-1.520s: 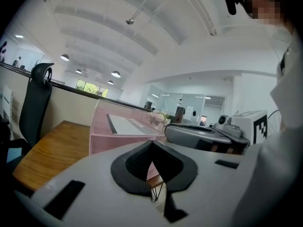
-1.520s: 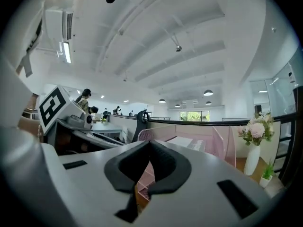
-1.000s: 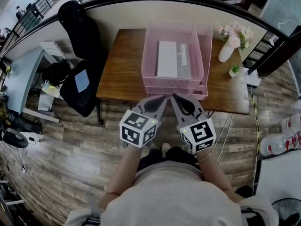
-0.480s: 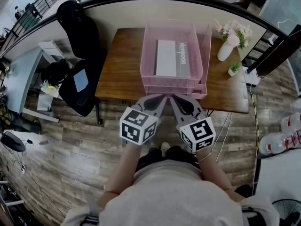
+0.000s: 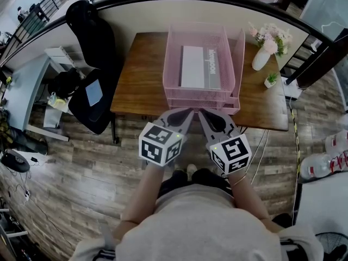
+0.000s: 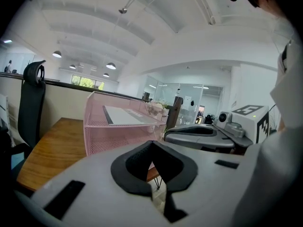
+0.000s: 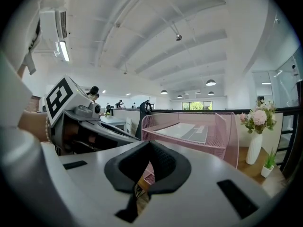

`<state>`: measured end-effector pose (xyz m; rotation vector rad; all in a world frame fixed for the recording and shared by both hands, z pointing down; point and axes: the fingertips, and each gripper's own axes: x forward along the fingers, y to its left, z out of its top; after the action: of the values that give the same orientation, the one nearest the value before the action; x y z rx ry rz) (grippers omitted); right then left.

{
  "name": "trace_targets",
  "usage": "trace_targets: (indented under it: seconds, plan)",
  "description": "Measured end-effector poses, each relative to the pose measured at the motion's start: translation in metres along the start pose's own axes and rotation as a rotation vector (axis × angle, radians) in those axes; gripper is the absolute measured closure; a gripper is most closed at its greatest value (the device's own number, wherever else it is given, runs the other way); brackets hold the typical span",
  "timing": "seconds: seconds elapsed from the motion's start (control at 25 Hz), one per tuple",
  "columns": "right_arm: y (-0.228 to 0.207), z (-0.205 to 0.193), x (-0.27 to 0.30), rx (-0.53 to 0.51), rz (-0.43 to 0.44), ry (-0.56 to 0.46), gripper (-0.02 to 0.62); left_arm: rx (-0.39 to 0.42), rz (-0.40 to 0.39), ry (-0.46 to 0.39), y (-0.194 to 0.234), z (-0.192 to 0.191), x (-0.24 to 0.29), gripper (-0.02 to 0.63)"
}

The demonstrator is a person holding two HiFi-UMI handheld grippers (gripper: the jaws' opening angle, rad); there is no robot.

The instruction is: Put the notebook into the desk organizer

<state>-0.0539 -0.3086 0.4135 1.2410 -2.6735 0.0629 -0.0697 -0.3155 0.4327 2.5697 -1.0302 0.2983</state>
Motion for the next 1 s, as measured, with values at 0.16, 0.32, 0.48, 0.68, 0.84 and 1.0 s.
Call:
trace_targets:
  seconds: [0.16, 0.32, 0.48, 0.68, 0.84, 1.0]
  plan:
    - [0.0011, -0.0027, 0.0008, 0.001, 0.004, 0.006, 0.586, -0.006, -0.001, 0.0, 0.0, -0.0005, 0.0008, 0.595]
    - [0.0024, -0.0045, 0.0015, 0.002, 0.007, 0.011, 0.586, -0.018, -0.006, -0.004, -0.0012, -0.0003, 0.0025, 0.595]
    - [0.0029, -0.003, 0.002, 0.0, 0.009, 0.008, 0.586, -0.036, -0.007, -0.006, -0.002, -0.0012, 0.0025, 0.595]
    - [0.0007, -0.0049, 0.0022, 0.008, 0.006, 0.011, 0.586, -0.043, -0.014, -0.005, -0.0041, -0.0026, 0.0039, 0.595]
    - [0.0004, -0.0052, 0.0023, 0.005, 0.006, 0.013, 0.586, -0.046, -0.014, -0.005, -0.0043, -0.0029, 0.0039, 0.595]
    - [-0.0002, -0.0047, 0.0022, 0.002, 0.004, 0.01, 0.586, -0.045, -0.011, -0.006, -0.0026, -0.0025, 0.0037, 0.595]
